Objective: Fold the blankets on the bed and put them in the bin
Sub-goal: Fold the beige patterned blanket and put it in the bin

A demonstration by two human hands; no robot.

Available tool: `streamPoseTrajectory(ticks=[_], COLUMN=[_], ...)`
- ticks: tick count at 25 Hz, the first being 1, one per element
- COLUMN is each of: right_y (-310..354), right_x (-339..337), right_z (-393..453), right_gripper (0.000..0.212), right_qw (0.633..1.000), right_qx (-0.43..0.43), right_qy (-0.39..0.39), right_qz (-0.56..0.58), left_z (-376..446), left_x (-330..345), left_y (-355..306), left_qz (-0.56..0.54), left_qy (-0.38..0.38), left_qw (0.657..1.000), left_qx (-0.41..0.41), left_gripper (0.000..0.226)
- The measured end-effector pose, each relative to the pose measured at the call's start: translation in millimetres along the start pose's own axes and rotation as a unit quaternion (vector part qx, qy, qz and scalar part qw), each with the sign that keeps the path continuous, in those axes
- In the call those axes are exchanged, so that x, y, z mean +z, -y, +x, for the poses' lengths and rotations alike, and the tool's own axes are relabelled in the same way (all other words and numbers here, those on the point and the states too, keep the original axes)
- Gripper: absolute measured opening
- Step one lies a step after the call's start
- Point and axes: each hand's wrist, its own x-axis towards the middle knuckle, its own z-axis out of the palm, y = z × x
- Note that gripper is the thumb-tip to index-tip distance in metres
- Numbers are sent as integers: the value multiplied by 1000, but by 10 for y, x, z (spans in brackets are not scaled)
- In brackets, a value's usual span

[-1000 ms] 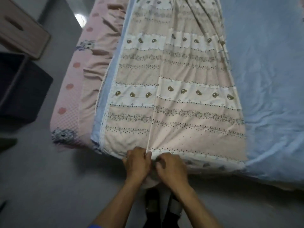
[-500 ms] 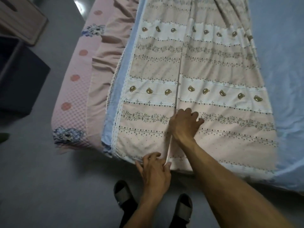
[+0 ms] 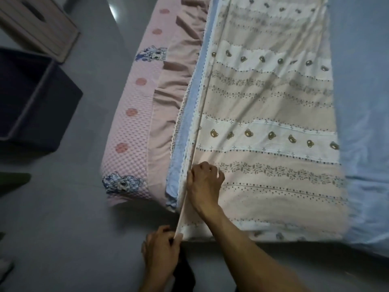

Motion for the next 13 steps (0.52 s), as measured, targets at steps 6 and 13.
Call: streamPoseTrajectory(ticks=[6,13], right_y=[-369,-1263], right_x=[114,-79], right_z=[107,62], right_gripper=[26,46], right_qw=[995,997], right_qx=[4,40], right_qy=[95,58], right_qz=[-22,-22], left_z=[700,1201], left_x=[-35,-341], left_y=[-418,-1073], left_qz=[-173,0], left_qy=[82,-28], left_qw=[979,1000], left_qx=[-68,-11], left_gripper=[24,26])
